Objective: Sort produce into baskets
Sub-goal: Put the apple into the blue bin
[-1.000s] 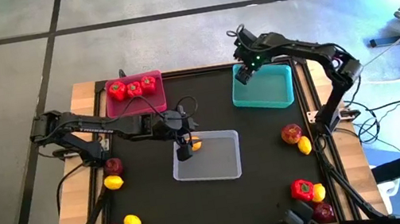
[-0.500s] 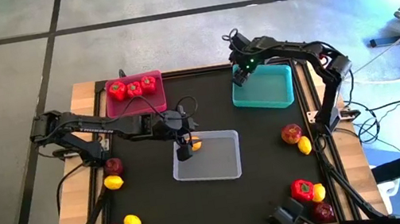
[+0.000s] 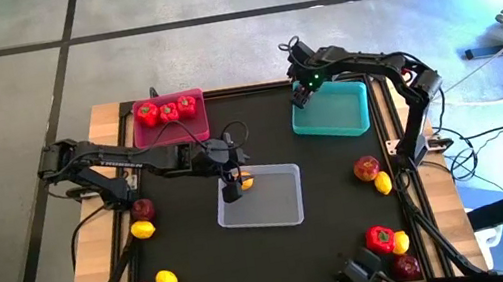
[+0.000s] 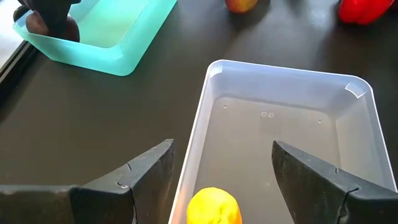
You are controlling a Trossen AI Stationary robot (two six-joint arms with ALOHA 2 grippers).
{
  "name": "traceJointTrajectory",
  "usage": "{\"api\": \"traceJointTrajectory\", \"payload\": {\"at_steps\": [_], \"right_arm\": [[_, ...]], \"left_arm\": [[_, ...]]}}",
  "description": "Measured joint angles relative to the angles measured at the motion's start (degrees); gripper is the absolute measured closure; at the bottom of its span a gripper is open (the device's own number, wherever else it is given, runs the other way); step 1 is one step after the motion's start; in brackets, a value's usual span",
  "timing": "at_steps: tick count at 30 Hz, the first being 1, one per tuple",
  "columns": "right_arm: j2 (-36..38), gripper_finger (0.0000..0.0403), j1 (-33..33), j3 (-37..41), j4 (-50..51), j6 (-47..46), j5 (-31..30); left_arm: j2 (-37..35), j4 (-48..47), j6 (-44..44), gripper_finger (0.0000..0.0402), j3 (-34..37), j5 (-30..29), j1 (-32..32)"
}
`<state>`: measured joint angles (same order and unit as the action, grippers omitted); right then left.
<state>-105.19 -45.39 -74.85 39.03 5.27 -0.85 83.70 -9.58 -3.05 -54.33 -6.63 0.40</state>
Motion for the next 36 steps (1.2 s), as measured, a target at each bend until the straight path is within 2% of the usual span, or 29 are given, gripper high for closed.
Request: {"api": "traceJointTrajectory", "payload": {"at_steps": [6, 12, 20, 29, 36], "right_arm": [[0.0, 0.0059, 0.1, 0.0, 0.0, 0.2, -1.2], [0.0, 0.0057, 0.0, 0.0, 0.4, 0.2, -1.7], [0.7, 0.0057, 0.0, -4.7, 9.2, 0.2, -1.6], [8.3, 0.0057, 0.9, -5.5, 16.1, -0.1, -1.8], [16.4, 0.0057, 6.1, -5.5, 23.1, -1.9, -2.7]], "left_arm": [[0.0, 0.0, 0.0, 0.0139, 0.0, 0.0, 0.0], [0.0, 0.0, -0.1, 0.0139, 0.0, 0.0, 0.0], [0.0, 0.0, -0.2, 0.0139, 0.0, 0.0, 0.0], [0.0, 0.0, -0.2, 0.0139, 0.0, 0.0, 0.0], [0.0, 0.0, -0.2, 0.0139, 0.0, 0.0, 0.0]]}}
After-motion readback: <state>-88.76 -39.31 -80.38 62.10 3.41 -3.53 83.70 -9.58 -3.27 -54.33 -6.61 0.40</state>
